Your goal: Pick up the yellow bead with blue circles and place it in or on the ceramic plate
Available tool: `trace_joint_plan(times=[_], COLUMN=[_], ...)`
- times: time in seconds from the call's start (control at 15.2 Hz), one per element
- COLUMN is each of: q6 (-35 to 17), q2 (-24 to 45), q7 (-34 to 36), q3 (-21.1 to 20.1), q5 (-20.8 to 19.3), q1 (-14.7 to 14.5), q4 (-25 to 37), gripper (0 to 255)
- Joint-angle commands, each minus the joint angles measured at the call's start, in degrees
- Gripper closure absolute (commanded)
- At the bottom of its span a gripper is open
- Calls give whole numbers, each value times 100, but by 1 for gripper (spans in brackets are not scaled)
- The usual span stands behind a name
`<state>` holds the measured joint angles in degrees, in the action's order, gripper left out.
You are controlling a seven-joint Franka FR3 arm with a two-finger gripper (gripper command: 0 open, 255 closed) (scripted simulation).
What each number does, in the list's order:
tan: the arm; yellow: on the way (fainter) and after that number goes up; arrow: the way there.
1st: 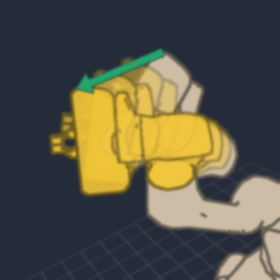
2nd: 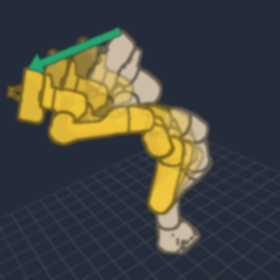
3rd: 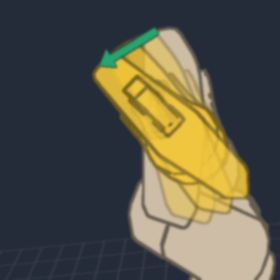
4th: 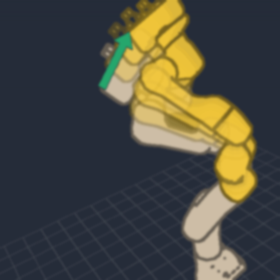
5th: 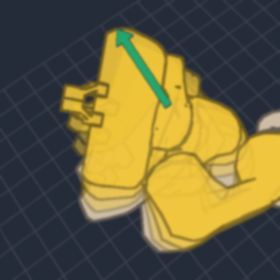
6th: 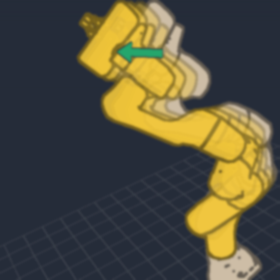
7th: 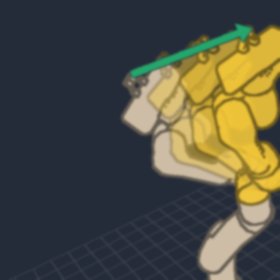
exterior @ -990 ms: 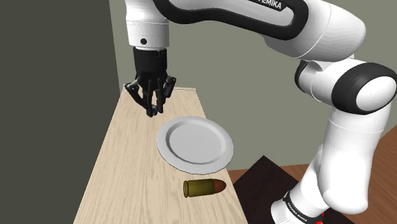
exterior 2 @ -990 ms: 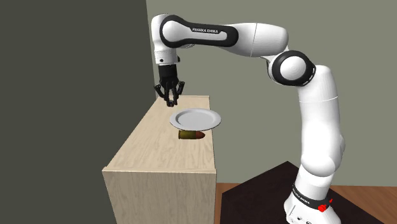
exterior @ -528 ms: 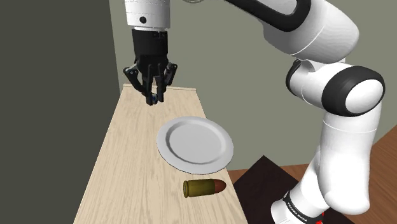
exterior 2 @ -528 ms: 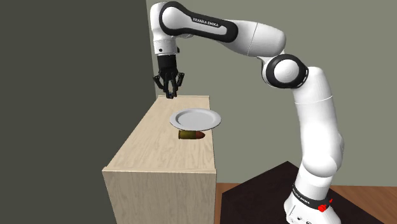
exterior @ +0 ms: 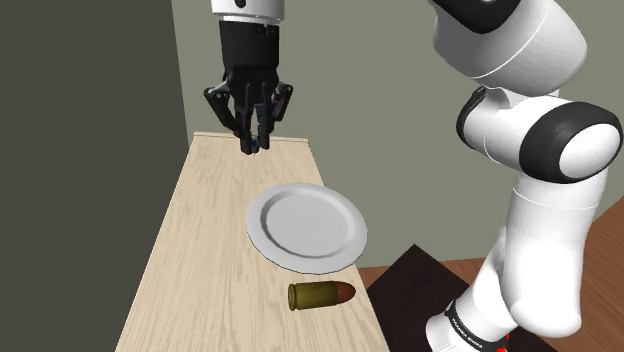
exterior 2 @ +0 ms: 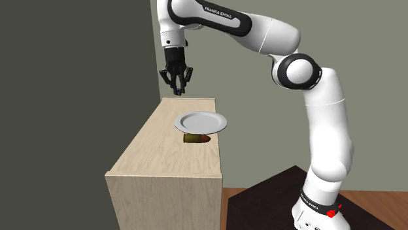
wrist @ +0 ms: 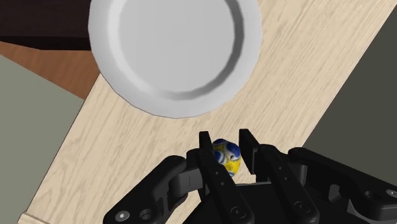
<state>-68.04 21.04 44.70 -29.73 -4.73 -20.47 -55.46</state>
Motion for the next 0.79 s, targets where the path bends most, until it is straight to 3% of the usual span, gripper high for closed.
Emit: trace_joint_plan(times=[0.0, 0.46, 0.59, 0.66, 0.73], q6=[-377, -720, -775, -775, -918], q2=[-798, -2877, -2751, -2751, -2825], q7=[-55, -346, -339, -339, -1024], q3=[-73, 62, 54, 54, 156], q5=[376, 1389, 1323, 1323, 1324], q1=[353, 703, 688, 688, 715], q4=[-1123, -3305, -3240, -3240, -3440], gripper=[255, 255, 255, 0, 0])
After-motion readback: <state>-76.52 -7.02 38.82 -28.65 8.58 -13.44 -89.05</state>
